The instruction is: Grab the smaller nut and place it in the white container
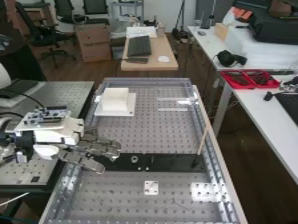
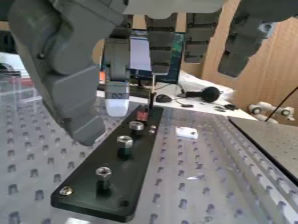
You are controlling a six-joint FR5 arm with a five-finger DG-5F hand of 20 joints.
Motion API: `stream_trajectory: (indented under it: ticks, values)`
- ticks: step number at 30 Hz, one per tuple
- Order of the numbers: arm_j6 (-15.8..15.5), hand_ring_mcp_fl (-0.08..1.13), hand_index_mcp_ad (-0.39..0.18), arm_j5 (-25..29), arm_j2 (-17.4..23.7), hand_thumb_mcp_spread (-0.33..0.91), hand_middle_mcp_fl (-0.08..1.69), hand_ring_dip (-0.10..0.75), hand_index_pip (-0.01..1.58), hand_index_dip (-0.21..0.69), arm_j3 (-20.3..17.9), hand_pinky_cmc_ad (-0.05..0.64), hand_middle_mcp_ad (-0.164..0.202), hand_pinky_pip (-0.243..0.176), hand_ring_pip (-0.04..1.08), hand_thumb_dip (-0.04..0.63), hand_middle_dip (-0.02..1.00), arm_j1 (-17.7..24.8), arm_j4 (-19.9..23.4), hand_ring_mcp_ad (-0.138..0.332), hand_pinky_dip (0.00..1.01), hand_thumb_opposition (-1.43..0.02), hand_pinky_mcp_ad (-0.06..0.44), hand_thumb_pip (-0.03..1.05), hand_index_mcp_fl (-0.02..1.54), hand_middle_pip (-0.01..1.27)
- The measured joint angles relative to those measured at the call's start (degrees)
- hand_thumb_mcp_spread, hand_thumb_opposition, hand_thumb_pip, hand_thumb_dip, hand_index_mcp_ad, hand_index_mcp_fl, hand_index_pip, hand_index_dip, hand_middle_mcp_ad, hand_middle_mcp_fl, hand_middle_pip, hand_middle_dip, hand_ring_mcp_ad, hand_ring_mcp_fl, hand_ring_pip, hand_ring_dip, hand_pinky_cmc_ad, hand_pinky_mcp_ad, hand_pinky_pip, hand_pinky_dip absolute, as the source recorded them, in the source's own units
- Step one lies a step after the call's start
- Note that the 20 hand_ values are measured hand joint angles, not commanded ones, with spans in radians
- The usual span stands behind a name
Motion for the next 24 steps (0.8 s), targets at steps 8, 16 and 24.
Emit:
stream_trajectory:
  ticks: [8,16,24]
  values:
    - [-1.7,0.01,-0.173,-1.5,-2.1,0.43,0.08,0.058,1.46,0.236,1.1,0.358,0.077,-0.058,0.09,0.241,0.19,-0.4,-0.5,0.145,0.24,-0.83,0.291,0.64,0.02,0.13]
    - [-1.2,0.01,-0.169,-2.1,-3.7,0.43,0.1,0.058,1.51,0.269,1.4,0.356,0.077,-0.037,0.09,0.239,0.19,-0.5,0.6,0.145,0.2,-0.83,0.291,0.62,0.02,0.13]
    - [0.0,0.01,-0.169,-2.1,-4.5,0.45,0.1,0.058,1.56,0.284,1.3,0.354,0.075,-0.026,0.09,0.241,0.2,-0.7,1.5,0.129,0.19,-0.83,0.297,0.62,0.02,0.14]
